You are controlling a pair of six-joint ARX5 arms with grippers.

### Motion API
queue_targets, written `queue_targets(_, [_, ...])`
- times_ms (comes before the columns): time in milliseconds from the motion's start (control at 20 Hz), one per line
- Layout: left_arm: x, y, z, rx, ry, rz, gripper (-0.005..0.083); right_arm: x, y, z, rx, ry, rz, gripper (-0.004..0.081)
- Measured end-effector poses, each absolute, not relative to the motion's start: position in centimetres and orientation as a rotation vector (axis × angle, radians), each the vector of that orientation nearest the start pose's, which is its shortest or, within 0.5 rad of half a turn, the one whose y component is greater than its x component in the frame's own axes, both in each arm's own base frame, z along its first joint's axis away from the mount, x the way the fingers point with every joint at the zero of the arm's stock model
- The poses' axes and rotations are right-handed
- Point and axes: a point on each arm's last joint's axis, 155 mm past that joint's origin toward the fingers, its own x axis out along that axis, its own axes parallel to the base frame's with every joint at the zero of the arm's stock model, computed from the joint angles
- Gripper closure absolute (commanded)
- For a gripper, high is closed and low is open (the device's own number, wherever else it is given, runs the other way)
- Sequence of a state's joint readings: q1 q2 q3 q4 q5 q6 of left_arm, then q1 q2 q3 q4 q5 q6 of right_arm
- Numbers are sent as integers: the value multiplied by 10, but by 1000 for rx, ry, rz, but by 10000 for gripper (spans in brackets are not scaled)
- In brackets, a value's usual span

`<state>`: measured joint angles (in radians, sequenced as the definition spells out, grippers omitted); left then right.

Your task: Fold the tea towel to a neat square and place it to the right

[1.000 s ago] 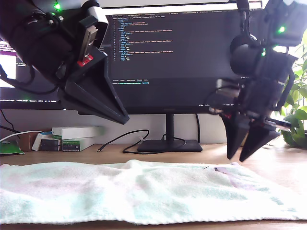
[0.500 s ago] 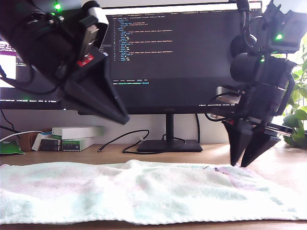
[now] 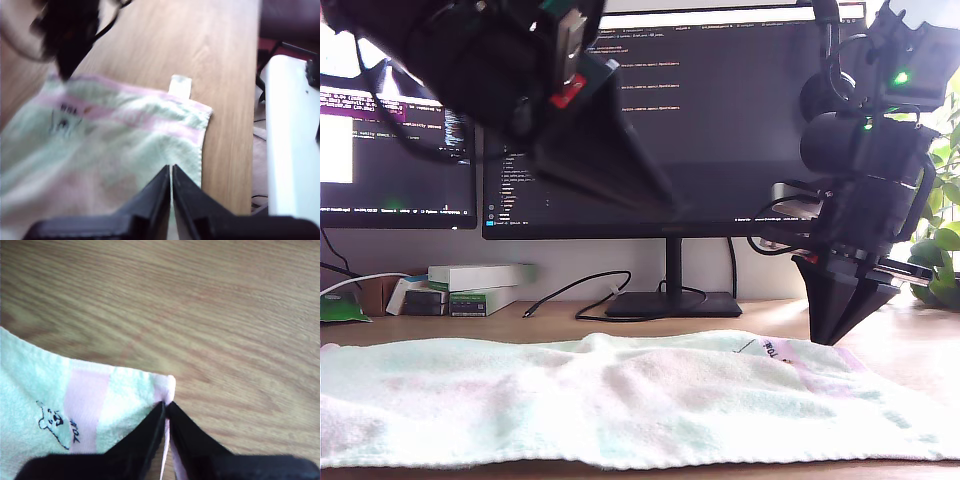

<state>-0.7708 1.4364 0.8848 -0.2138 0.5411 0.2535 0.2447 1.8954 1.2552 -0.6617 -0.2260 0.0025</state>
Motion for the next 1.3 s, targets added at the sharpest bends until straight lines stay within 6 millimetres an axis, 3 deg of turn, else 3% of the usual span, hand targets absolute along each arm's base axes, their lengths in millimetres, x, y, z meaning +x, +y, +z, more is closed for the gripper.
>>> queue_targets(350, [204,-353,141,402,512,-1415,765,377,145,18,20,1320,440,783])
queue_targets(550, [200,-358,121,396,576,-1425,764,374,154,17,16,1322,464,783])
queue_targets(650, [193,-364,108,408,607,-1443,715,374,155,17,16,1323,468,783])
queue_targets(750, [186,-375,108,413,578,-1472,633,373,155,17,18,1324,470,783])
queue_targets(950, [172,-396,106,467,493,-1517,612,372,155,17,18,1333,468,783])
queue_targets(1050, [166,-399,97,484,509,-1529,638,371,154,17,10,1338,470,783])
queue_targets(1150, [163,-397,91,443,588,-1502,792,373,148,16,-32,1333,457,782])
queue_targets(1300, [170,-387,81,419,680,-1434,793,381,143,18,-92,1303,435,783])
